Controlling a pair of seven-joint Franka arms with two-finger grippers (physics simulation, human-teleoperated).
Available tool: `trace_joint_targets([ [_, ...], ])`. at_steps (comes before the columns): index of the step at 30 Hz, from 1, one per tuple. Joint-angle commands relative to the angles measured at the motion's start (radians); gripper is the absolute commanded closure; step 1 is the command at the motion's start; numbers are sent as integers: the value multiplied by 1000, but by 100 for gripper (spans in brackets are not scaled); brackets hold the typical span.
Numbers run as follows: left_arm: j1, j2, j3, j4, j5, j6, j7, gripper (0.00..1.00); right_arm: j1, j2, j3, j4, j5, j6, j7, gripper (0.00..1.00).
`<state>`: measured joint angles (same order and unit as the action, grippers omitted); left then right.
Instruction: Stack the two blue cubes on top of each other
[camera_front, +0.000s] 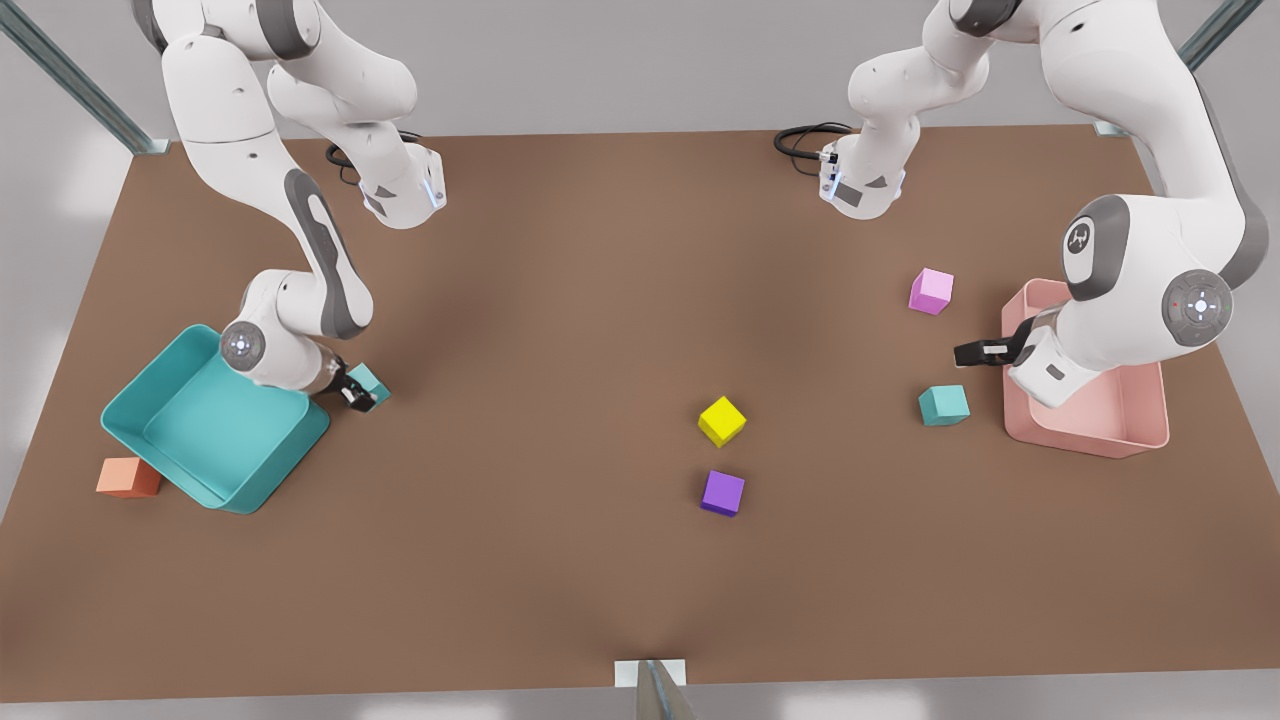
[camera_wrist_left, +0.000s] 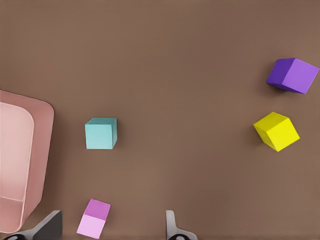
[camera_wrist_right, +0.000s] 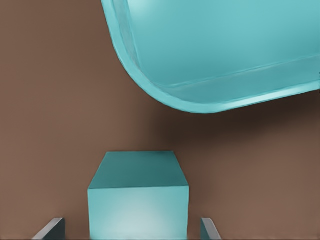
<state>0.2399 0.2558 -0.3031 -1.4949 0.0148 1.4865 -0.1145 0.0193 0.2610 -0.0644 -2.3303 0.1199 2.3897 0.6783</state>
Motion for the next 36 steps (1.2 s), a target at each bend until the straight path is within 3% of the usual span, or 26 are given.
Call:
trace_joint_targets([
  [1,-1,-1,-1,1,1,-2,-1,0,1,0,0,-3,6,3,-59,0],
  [36,-1,-1,-2,1,1,0,-2,0,-2,96,3,11,21,3,-59,0],
])
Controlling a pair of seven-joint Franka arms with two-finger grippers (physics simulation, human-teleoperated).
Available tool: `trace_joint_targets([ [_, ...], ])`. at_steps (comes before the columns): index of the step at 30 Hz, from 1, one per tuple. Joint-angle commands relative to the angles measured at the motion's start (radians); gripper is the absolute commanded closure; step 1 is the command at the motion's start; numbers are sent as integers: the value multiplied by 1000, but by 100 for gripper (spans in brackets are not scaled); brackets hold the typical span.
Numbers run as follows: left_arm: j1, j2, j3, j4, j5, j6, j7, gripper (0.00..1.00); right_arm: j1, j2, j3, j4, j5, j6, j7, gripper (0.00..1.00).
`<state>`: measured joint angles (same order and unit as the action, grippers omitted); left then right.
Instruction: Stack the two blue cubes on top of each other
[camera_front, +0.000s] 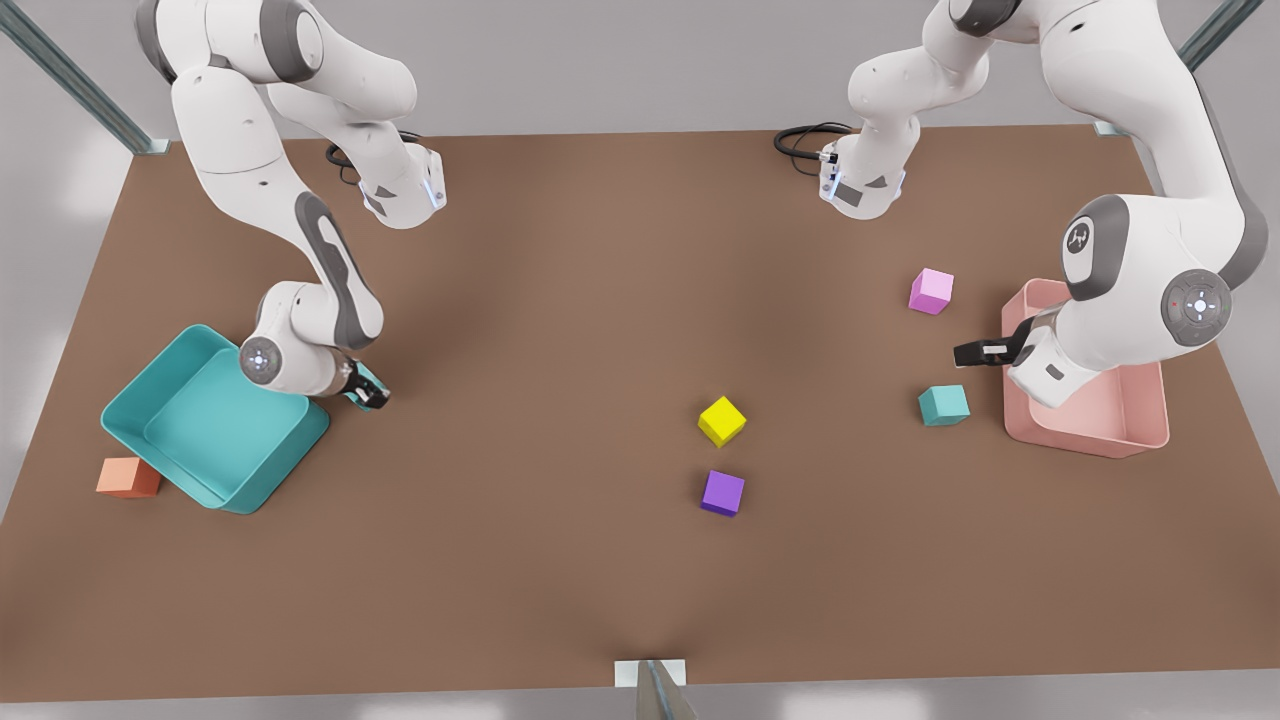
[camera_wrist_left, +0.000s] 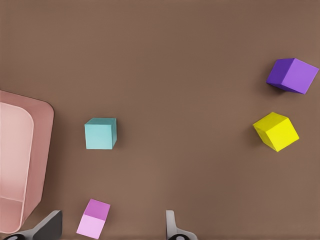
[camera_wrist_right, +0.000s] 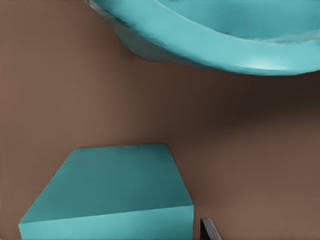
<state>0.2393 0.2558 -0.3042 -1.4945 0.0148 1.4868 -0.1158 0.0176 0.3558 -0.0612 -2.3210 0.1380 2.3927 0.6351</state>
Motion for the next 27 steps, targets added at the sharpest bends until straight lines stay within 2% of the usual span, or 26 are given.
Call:
trace_joint_targets([
  [1,0,-1,-1,2,1,0,-1,0,-1,3,0,3,3,2,-15,0],
  [5,0,-3,-1,2,1,0,-1,0,1,15,0,12,3,3,-15,3],
  [9,0,-4,-1,2,1,-2,-8,0,2,14,0,17,3,-10,-12,24],
  [13,-2,-4,-1,2,1,-2,-8,0,2,11,1,54,3,-66,-12,35],
  [15,-2,-4,-1,2,1,-2,-8,0,2,15,1,55,3,-66,-14,49],
  [16,-2,-4,-1,2,1,-2,-8,0,2,11,1,58,3,-66,-12,51],
  [18,-2,-4,-3,2,1,-2,-15,0,5,3,46,147,72,-202,-5,50],
  [21,-3,-3,-3,0,1,-2,-16,0,41,15,101,242,118,-234,3,49],
  [27,2,0,-1,-9,1,-3,-53,0,376,103,103,500,153,-233,52,47],
])
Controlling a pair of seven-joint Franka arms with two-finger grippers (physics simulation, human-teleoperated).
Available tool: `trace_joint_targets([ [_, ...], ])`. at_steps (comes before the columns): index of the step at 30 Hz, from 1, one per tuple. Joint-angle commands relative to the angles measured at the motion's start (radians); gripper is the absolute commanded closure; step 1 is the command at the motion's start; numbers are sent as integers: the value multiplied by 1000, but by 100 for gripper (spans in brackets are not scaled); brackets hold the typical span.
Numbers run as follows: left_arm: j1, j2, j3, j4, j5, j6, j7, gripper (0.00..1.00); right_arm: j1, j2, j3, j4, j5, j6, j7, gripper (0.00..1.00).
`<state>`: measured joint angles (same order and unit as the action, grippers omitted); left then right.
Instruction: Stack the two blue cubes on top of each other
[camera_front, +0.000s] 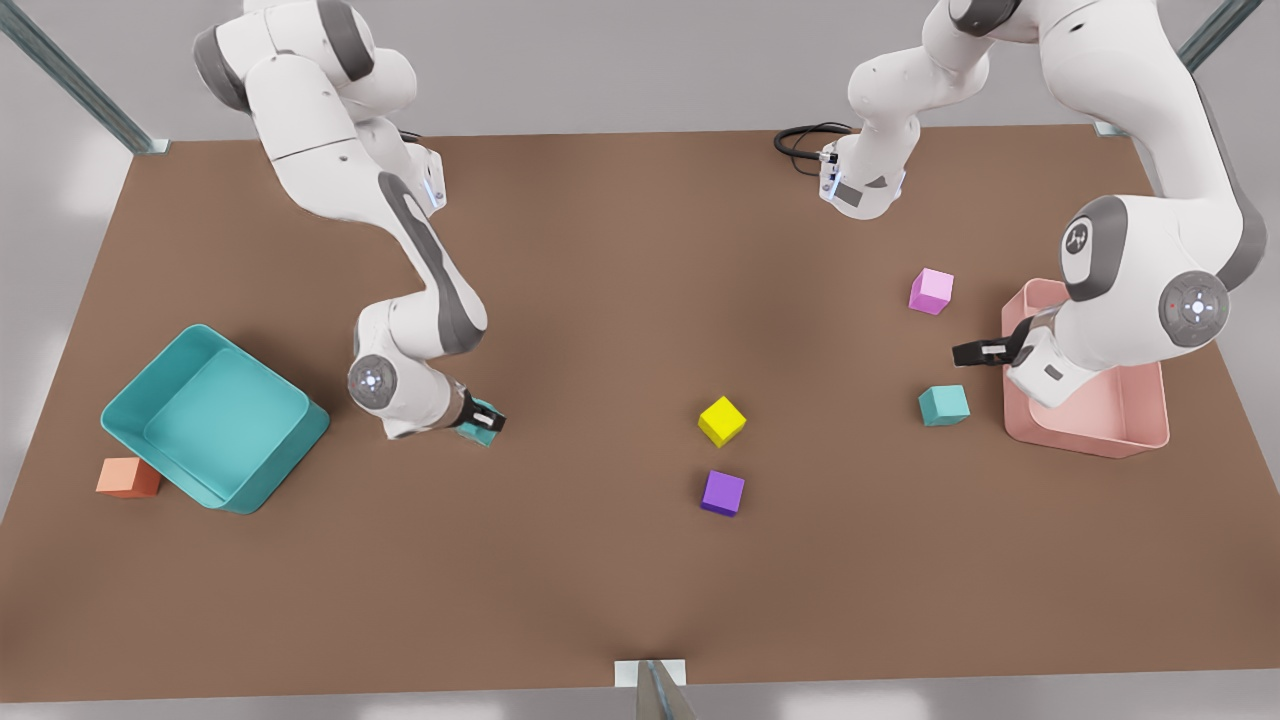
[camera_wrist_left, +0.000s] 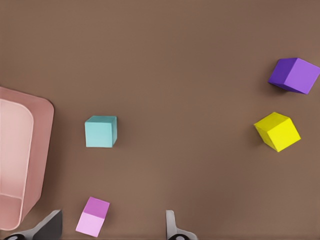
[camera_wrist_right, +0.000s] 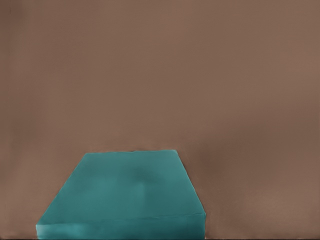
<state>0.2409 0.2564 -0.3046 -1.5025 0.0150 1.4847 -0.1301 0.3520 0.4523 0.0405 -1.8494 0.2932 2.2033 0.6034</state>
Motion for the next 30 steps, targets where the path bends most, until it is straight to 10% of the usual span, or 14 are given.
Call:
trace_joint_targets([
  [1,3,7,1,-1,2,-1,-39,0,79,37,1,76,17,-42,101,47],
  [7,-425,-2,541,-265,-55,399,23,0,186,295,-1,430,24,-28,167,47],
  [22,-411,72,590,-547,-78,801,420,0,346,539,-1,650,23,194,302,45],
  [23,-411,81,590,-548,-78,799,437,0,348,540,-1,650,21,196,303,36],
  [24,-411,87,590,-548,-78,801,435,0,361,542,-4,645,12,210,329,0],
  [30,-410,155,590,-548,-110,838,437,0,378,534,-5,644,15,216,329,0],
])
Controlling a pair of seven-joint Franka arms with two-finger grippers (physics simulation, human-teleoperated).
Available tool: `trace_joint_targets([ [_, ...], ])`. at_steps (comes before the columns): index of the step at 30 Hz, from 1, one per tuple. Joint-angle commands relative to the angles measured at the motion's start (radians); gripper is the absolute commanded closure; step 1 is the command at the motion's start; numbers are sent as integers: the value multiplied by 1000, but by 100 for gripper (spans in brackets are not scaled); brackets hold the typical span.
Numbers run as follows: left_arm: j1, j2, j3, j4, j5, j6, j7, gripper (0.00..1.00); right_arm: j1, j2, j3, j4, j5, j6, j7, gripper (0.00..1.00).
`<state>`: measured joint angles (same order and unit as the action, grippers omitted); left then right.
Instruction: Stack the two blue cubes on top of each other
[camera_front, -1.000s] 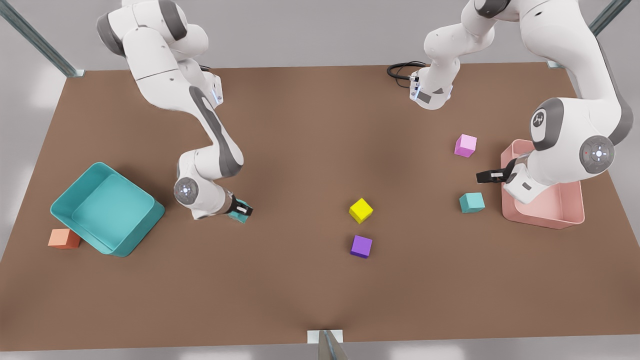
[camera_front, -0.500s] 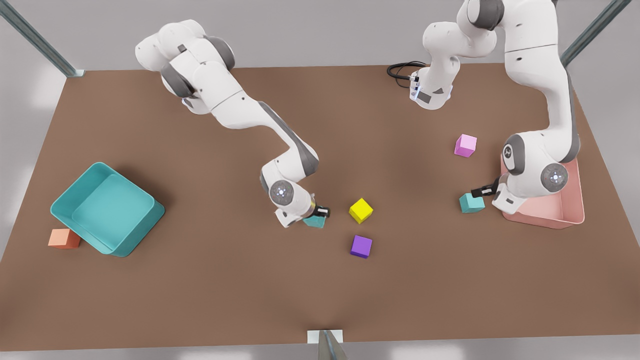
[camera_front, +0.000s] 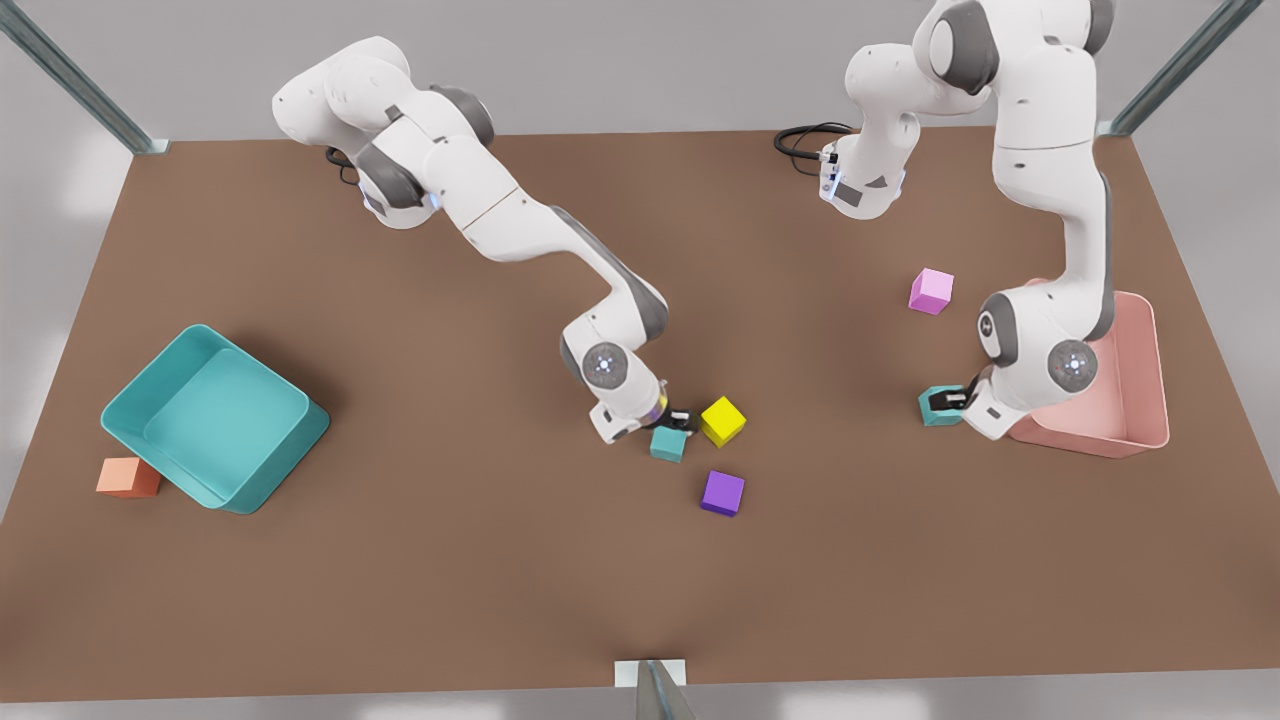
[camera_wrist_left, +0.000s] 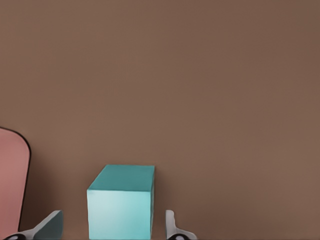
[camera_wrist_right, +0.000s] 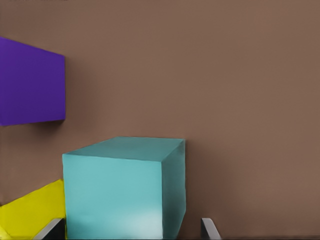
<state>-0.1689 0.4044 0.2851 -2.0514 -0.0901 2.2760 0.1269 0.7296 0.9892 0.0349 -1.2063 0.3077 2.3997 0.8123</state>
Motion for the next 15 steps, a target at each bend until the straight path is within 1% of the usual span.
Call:
trace_joint_targets([
  [1,0,13,0,0,-5,46,180,0,1,-7,0,1,10,19,122,0],
  [4,2,45,0,0,-5,57,180,0,-16,-69,3,-10,28,3,139,0],
  [6,6,68,0,0,-7,62,180,0,-90,-124,3,-12,48,-105,133,0],
  [8,14,77,0,-1,-7,62,180,0,-214,-198,-1,-12,36,-382,99,0],
  [10,12,91,0,-30,-10,77,180,0,-367,-236,-26,-12,-30,-646,-103,0],
  [11,12,91,-1,-33,-16,80,180,0,-436,-244,-27,-12,-152,-735,-172,0],
  [13,12,93,-1,-33,-16,82,180,0,-581,-270,-27,2,-272,-818,-392,0],
  [14,11,93,-1,-33,-19,82,180,7,-598,-317,-27,5,-346,-829,-540,0],
  [15,11,93,-1,-33,-57,82,180,28,-616,-371,-32,8,-363,-849,-642,0],
])
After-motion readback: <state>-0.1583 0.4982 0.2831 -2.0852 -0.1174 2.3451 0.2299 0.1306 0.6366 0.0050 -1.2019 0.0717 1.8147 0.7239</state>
